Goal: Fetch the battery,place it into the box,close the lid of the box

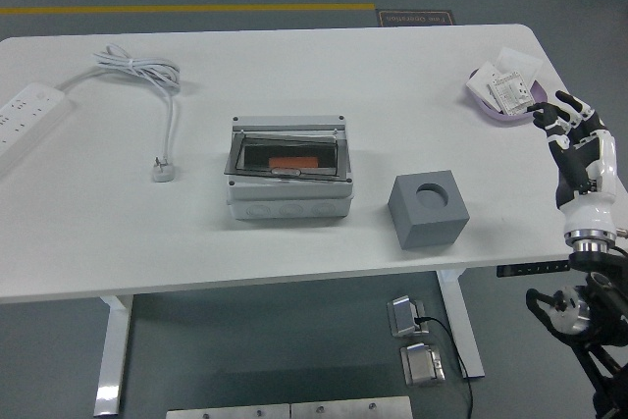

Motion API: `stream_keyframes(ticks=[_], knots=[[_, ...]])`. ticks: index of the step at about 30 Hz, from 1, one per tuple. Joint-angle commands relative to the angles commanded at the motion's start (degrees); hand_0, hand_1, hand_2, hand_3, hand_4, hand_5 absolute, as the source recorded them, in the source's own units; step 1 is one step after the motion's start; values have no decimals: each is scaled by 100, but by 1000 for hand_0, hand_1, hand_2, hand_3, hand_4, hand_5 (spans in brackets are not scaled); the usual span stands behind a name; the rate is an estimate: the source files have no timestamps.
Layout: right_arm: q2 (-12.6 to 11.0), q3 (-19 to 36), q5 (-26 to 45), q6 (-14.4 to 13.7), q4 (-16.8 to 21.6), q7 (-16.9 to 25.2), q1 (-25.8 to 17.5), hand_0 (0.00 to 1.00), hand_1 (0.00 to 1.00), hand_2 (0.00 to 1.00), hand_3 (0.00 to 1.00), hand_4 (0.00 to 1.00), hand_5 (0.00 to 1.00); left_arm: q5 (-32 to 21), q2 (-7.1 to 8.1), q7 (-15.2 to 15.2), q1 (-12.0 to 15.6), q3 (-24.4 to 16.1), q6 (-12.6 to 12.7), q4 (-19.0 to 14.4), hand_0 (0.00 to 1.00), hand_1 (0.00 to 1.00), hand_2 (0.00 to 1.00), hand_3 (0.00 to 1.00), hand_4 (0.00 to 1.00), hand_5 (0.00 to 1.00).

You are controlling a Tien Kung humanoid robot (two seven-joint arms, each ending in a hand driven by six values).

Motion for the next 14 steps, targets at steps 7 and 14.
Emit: stream_keyframes(ticks=[7, 14], knots=[[17, -43, -8, -2, 5, 11, 1, 671, 612, 631, 663, 826, 314, -7, -21, 4, 9, -5, -6, 1, 594, 688, 548, 598, 500, 209], [-2, -41, -7, -9, 23, 30, 2, 670, 610, 634, 662, 825, 312, 34, -42, 16, 1, -38, -7, 6, 595, 688, 548, 597, 500, 211]])
